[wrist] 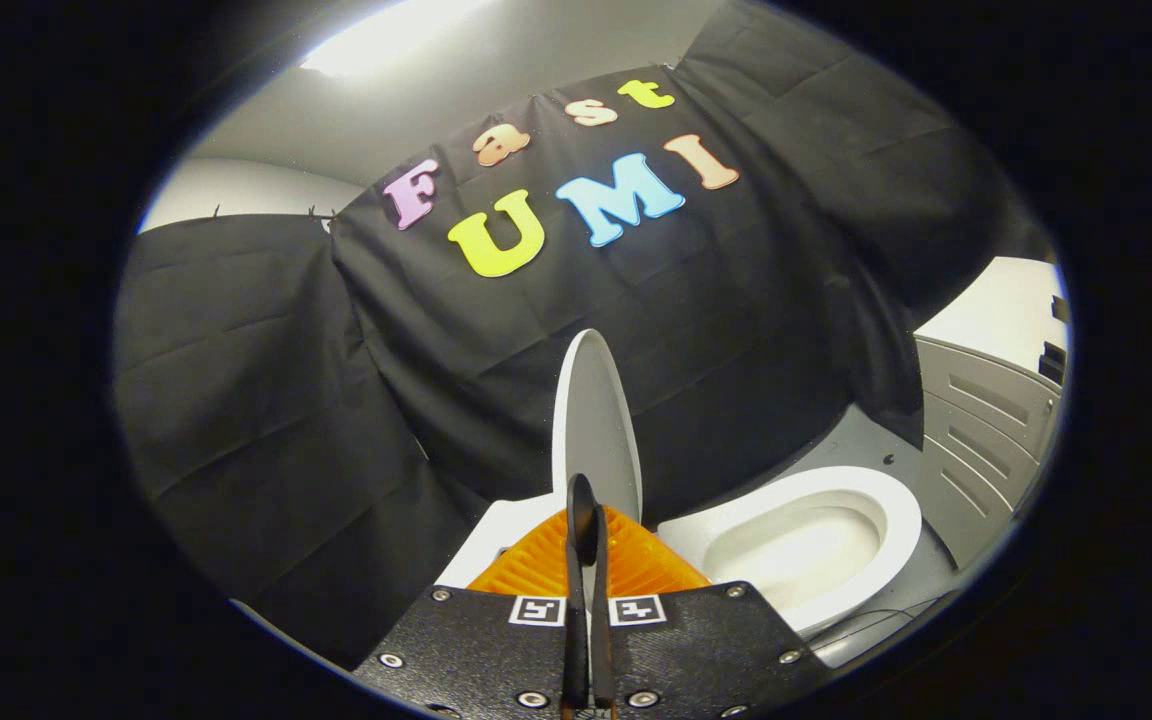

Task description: Open the toilet lid.

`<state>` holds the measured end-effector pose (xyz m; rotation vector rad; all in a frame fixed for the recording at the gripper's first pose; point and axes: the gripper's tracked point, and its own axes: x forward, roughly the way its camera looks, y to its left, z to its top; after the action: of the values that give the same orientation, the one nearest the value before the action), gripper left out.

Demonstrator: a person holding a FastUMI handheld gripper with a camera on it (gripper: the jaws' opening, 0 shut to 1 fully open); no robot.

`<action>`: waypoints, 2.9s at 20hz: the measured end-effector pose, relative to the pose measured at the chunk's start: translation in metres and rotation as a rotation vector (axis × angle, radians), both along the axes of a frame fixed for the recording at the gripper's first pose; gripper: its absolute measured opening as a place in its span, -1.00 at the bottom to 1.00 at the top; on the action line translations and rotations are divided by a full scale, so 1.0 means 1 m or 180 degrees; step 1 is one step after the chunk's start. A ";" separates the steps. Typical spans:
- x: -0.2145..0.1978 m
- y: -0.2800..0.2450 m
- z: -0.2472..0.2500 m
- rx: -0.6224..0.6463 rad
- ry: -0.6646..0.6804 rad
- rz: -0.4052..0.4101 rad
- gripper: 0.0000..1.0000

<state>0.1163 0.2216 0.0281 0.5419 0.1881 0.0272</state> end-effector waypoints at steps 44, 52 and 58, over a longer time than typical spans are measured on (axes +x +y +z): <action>0.037 0.191 0.016 -0.0380 -0.0530 0.0862 -0.84; 0.002 0.169 0.051 -0.0321 -0.0763 0.1067 0.91; -0.026 0.113 0.086 -0.0540 -0.0869 0.0905 0.91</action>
<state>0.0898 0.3345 0.1136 0.3343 -0.0009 0.3571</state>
